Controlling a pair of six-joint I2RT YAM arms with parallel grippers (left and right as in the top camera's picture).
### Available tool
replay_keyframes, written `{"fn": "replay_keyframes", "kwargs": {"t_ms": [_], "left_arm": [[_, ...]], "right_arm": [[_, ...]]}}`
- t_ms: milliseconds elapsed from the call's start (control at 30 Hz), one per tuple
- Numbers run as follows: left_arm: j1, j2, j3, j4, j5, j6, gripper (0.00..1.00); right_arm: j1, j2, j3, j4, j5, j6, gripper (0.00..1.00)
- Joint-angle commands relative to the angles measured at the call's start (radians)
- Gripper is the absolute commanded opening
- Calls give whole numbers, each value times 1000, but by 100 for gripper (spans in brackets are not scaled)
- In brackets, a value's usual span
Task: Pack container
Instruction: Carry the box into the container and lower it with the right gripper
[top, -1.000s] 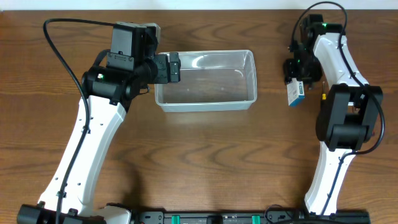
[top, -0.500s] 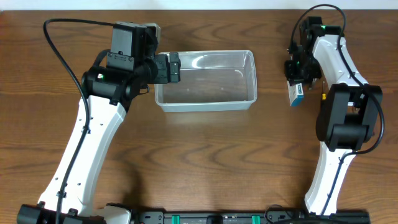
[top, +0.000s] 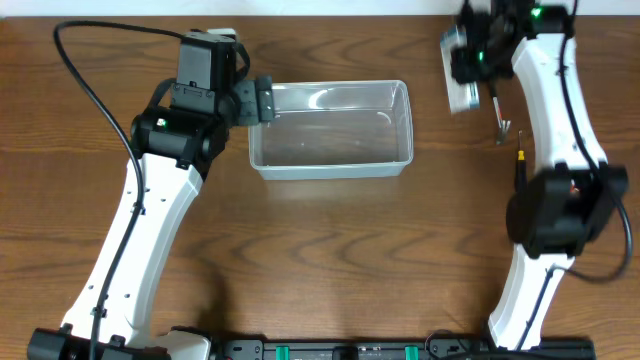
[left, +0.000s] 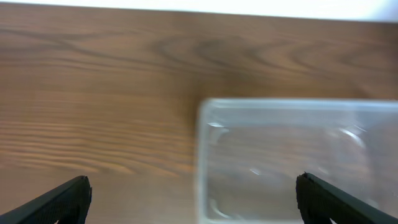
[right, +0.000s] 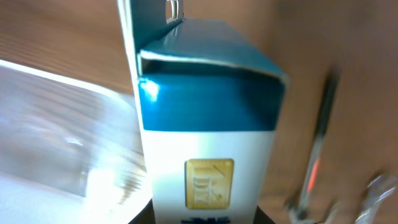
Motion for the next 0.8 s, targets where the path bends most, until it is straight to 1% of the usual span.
{"fn": "replay_keyframes", "kwargs": {"t_ms": [0,100,267,367,600,767], "left_arm": [[1,3,10,15,-227,10,98],[10,3,10,22,-290,10,98],[63,3,10,24,-295,10,98],[99,3,10,24,-295,9,98],[181,3,9,24,-295,9,98],[217,3,9,24,-295,9,98]], "right_arm": [[89,-117,111,-10,-72,-132,1],[177,-148,140,-18,-72,-241,1],[316,-148,134,-67,-71,-390,1],[367,-135,109,-84,-68,-456,1],[438,-71,50,-137,-69,-651,1],[462,-7,-6,-147,-69,-737,1]]}}
